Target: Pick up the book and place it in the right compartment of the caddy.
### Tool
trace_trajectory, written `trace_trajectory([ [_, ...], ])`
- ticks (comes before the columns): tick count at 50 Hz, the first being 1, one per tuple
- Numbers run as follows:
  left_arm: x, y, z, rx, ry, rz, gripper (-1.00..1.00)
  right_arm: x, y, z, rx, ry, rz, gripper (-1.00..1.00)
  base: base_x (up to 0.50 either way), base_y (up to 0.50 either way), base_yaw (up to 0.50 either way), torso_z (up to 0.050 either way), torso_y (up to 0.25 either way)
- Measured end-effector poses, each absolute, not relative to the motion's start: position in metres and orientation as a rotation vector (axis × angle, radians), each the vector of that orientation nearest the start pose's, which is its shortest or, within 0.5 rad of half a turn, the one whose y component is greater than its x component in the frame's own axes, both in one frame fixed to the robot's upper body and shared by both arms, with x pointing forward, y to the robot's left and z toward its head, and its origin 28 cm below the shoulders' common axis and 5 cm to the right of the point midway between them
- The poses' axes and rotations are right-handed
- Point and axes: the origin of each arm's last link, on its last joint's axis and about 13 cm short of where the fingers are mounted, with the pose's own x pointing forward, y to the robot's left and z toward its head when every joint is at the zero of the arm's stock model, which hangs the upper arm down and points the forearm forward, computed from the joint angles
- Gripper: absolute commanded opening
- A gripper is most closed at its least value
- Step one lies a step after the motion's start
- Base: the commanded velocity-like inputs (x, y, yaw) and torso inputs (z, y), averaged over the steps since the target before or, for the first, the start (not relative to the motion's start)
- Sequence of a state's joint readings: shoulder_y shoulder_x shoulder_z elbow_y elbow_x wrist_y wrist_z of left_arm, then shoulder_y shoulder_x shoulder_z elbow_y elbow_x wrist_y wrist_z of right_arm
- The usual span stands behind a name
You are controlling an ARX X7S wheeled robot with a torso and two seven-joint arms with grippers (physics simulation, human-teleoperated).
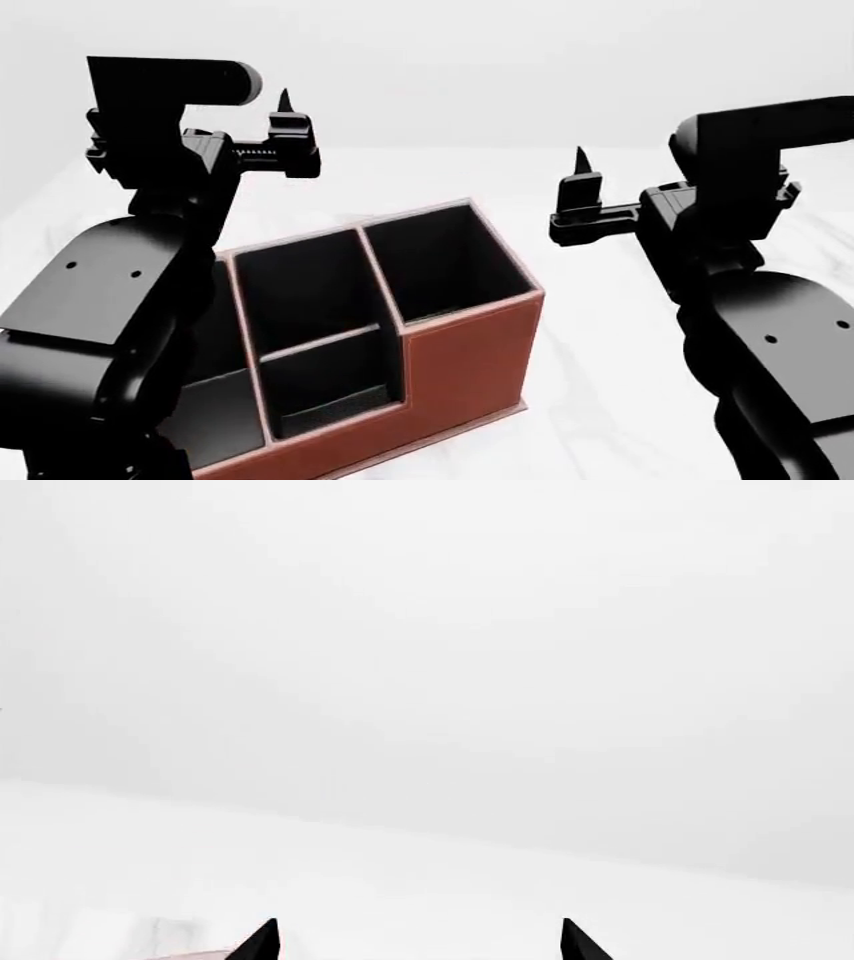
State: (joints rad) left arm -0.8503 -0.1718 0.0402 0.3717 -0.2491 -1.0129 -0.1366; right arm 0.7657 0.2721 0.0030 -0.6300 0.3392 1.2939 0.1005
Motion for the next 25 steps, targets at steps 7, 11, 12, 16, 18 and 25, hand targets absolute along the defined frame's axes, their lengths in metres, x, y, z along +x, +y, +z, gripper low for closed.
trace_trajectory([
  [7,0.303,0.224,0.251,0.031,-0.196,-0.002,1.00,0.257,-0.129,0.244,-0.155,-0.023,0.124,1.00,0.00,0.00,0.00,0.000,0.000],
  [11,0.303,0.224,0.252,0.032,-0.197,-0.002,1.00,0.249,-0.127,0.247,-0.196,0.011,0.268,1.00,0.00,0.00,0.00,0.000,0.000],
  [12,0.303,0.224,0.252,0.032,-0.197,-0.002,1.00,0.247,-0.127,0.248,-0.216,0.022,0.302,1.00,0.00,0.00,0.00,0.000,0.000],
  [16,0.303,0.224,0.252,0.033,-0.198,-0.002,1.00,0.235,-0.121,0.252,-0.290,0.072,0.500,1.00,0.00,0.00,0.00,0.000,0.000],
  [18,0.302,0.224,0.253,0.035,-0.199,-0.003,1.00,0.226,-0.115,0.253,-0.348,0.107,0.619,1.00,0.00,0.00,0.00,0.000,0.000],
  [25,0.301,0.224,0.255,0.037,-0.202,-0.004,1.00,0.199,-0.109,0.252,-0.479,0.232,0.902,1.00,0.00,0.00,0.00,0.000,0.000],
])
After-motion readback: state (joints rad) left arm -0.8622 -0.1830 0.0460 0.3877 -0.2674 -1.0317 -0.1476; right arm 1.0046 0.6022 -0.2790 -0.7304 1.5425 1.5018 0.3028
